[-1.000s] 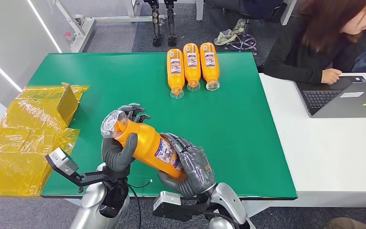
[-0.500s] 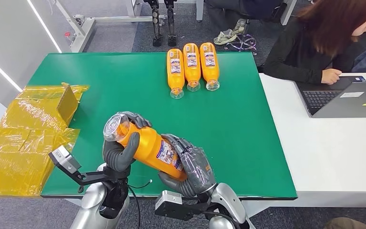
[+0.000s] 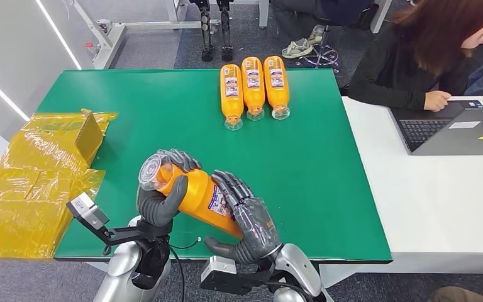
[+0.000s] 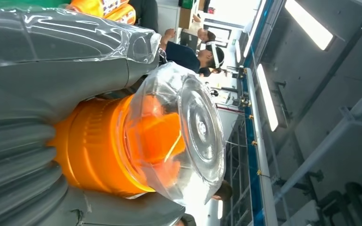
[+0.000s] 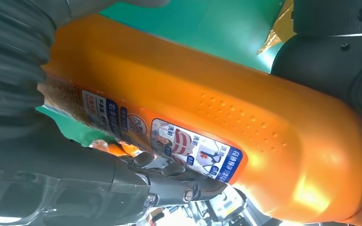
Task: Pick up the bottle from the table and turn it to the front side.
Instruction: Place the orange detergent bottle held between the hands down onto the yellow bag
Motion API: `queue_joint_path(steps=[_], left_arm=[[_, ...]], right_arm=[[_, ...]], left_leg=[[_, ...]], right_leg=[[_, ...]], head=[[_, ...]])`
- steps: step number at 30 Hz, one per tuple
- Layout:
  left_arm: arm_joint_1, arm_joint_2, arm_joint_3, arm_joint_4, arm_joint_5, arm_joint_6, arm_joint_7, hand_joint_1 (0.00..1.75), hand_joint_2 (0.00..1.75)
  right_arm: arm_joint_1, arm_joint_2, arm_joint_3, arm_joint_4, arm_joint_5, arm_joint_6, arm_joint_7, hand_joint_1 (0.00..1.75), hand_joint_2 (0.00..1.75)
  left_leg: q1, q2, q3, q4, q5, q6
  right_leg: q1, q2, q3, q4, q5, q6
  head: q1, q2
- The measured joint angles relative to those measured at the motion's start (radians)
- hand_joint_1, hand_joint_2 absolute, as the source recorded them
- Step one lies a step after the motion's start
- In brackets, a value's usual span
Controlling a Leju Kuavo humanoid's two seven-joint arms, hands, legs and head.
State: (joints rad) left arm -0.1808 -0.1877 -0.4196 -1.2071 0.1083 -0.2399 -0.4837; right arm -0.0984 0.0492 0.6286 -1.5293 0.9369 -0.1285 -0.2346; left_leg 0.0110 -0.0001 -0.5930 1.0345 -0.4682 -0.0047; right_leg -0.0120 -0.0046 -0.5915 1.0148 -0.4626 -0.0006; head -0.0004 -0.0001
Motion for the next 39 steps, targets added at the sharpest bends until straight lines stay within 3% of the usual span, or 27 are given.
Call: queue_joint_path(steps=[7, 16, 26, 35, 39], left_arm=[[0.004, 0.0, 0.0, 0.0, -0.01, 0.014, -0.001, 1.48, 1.75], [-0.004, 0.017, 0.018, 0.0, -0.344, 0.289, -0.007, 1.54, 1.75], [-0.019, 0.039, 0.072, 0.007, -0.551, 0.41, 0.008, 1.54, 1.75], [-0.047, 0.097, 0.075, 0.031, -1.011, 0.65, 0.123, 1.49, 1.75], [-0.084, 0.131, 0.075, 0.114, -1.262, 0.739, 0.203, 1.5, 1.75]], right_arm=[[0.0, 0.0, 0.005, 0.004, 0.0, -0.006, -0.001, 0.0, 1.75], [0.005, 0.0, 0.016, 0.008, 0.003, -0.022, -0.007, 0.0, 1.75], [0.015, 0.0, 0.022, 0.008, 0.002, -0.024, -0.006, 0.0, 1.75], [0.013, -0.003, 0.024, -0.008, -0.012, 0.013, -0.011, 0.0, 1.75], [-0.015, -0.012, 0.034, -0.007, -0.049, 0.024, -0.018, 0.0, 1.75]], left_leg=[[0.0, 0.0, 0.0, 0.0, 0.0, 0.0], [0.0, 0.0, 0.0, 0.0, 0.0, 0.0], [0.0, 0.0, 0.0, 0.0, 0.0, 0.0], [0.0, 0.0, 0.0, 0.0, 0.0, 0.0], [0.0, 0.0, 0.0, 0.0, 0.001, -0.001]], right_leg=[[0.0, 0.0, 0.0, 0.0, 0.0, 0.0], [0.0, 0.0, -0.001, 0.0, 0.0, 0.0], [0.0, 0.0, -0.001, 0.0, 0.0, 0.0], [0.0, 0.001, -0.001, 0.001, 0.0, 0.0], [0.0, 0.001, -0.001, 0.001, 0.0, 0.0]], head=[[0.0, 0.0], [0.0, 0.0], [0.0, 0.0], [0.0, 0.0], [0.0, 0.0]])
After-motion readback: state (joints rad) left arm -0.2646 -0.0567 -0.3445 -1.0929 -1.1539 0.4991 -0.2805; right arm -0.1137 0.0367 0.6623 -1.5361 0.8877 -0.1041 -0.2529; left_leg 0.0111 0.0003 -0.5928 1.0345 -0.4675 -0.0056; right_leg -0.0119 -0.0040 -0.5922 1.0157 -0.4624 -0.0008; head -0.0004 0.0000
